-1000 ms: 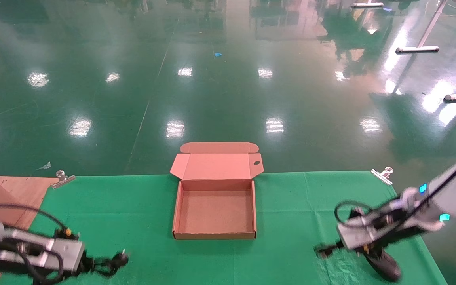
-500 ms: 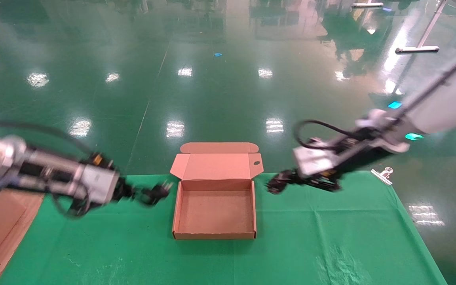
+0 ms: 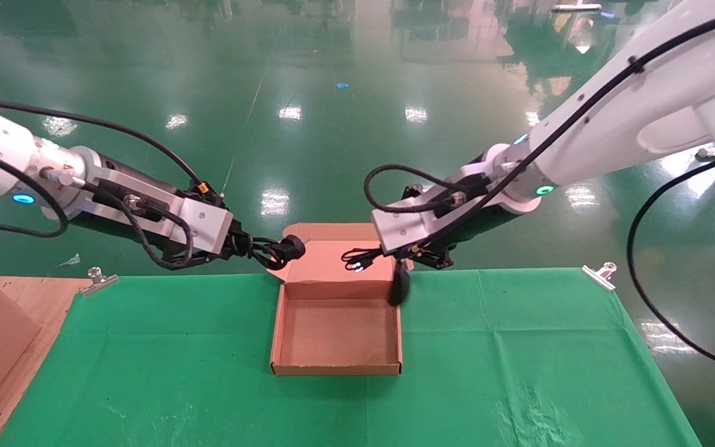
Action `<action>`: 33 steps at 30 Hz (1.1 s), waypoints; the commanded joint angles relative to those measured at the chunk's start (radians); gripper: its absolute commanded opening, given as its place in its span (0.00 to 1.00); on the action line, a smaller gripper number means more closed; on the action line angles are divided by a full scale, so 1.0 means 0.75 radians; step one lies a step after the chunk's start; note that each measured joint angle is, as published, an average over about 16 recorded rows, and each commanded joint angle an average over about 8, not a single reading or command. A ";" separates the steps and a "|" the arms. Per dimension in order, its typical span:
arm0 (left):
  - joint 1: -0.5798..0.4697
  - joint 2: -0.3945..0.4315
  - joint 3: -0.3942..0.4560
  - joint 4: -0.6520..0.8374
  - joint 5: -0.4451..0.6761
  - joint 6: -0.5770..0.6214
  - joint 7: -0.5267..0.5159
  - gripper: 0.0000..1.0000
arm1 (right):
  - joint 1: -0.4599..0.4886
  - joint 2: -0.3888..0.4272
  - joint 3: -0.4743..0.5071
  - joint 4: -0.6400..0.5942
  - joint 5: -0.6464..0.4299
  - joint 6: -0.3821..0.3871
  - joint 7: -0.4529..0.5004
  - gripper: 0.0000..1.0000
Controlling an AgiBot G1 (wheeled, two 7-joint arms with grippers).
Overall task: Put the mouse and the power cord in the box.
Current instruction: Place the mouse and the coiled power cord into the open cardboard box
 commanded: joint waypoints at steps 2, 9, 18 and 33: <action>-0.013 0.026 0.004 0.074 -0.002 -0.009 0.053 0.00 | -0.012 0.001 -0.029 0.051 0.021 0.019 0.041 0.00; 0.064 0.097 0.006 0.145 -0.009 -0.169 0.279 0.00 | 0.011 0.009 -0.077 0.046 0.071 0.043 0.056 0.00; 0.328 0.212 -0.032 0.144 0.031 -0.721 0.332 0.00 | 0.055 0.026 -0.101 -0.045 0.121 0.001 -0.005 0.00; 0.631 0.370 -0.028 0.148 0.011 -1.176 0.274 0.36 | 0.042 0.031 -0.103 -0.201 0.162 -0.009 -0.122 0.00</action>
